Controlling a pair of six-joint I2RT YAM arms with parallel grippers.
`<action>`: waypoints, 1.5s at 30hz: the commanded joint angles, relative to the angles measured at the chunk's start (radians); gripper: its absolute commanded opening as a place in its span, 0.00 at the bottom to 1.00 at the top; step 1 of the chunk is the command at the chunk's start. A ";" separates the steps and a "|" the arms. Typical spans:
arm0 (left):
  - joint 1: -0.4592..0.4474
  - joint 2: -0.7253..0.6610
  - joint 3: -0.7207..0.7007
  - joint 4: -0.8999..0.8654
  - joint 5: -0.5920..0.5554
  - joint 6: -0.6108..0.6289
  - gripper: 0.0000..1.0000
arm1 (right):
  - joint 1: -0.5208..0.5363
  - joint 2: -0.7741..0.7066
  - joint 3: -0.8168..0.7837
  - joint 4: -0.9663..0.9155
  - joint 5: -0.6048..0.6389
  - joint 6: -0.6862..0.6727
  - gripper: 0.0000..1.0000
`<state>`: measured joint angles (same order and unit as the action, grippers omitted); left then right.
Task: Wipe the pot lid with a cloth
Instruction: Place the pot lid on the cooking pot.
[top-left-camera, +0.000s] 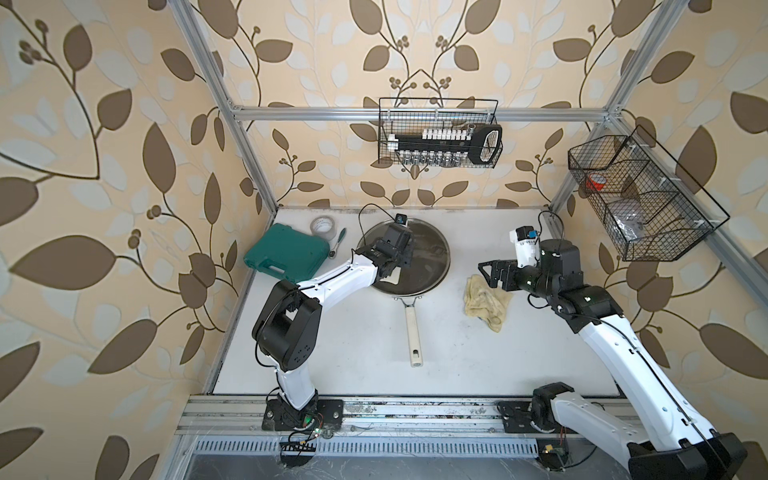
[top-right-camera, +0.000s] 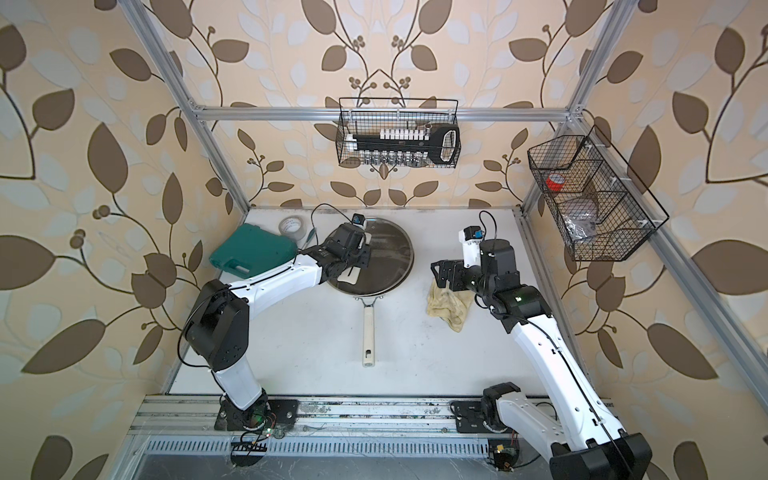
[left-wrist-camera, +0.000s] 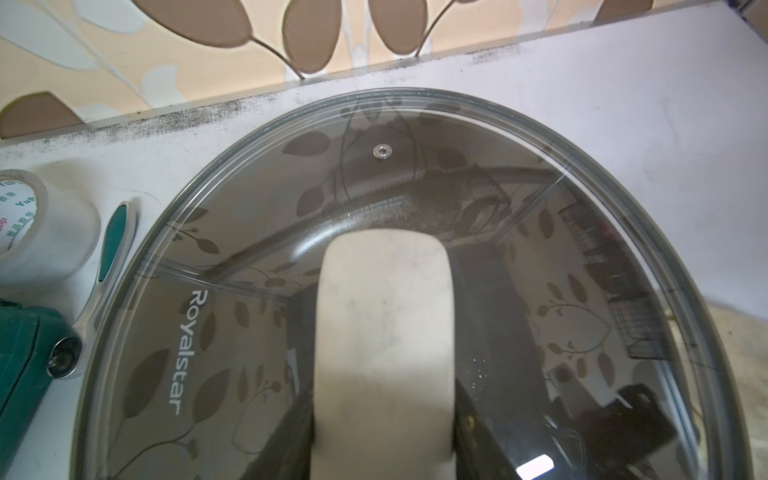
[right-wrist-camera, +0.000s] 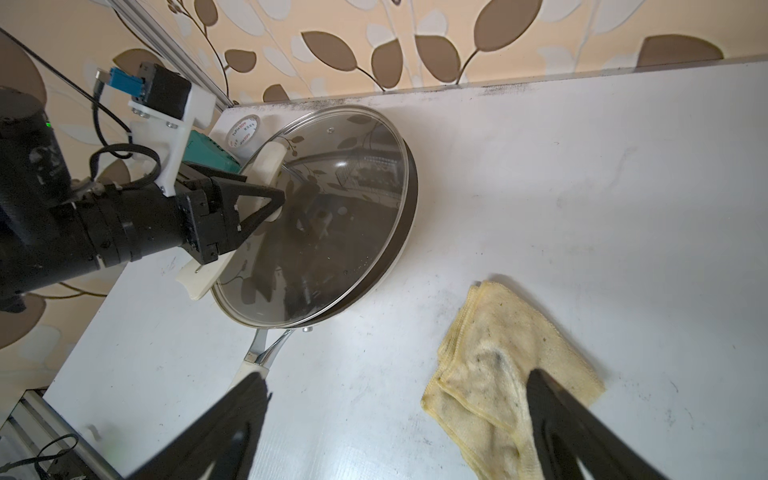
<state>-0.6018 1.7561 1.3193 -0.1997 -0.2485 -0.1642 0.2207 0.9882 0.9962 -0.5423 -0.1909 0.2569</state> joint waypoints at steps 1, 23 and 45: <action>-0.024 -0.048 0.027 0.201 -0.011 0.026 0.00 | 0.005 -0.021 0.010 -0.022 0.011 -0.008 0.96; 0.001 -0.013 0.038 0.182 -0.117 0.054 0.00 | 0.004 -0.057 0.001 -0.070 0.018 -0.015 0.96; 0.021 0.029 0.004 0.213 -0.037 -0.056 0.00 | 0.005 -0.065 -0.009 -0.076 0.037 0.003 0.96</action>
<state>-0.5938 1.7874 1.3033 -0.1337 -0.2722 -0.1699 0.2207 0.9417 0.9958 -0.5964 -0.1757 0.2607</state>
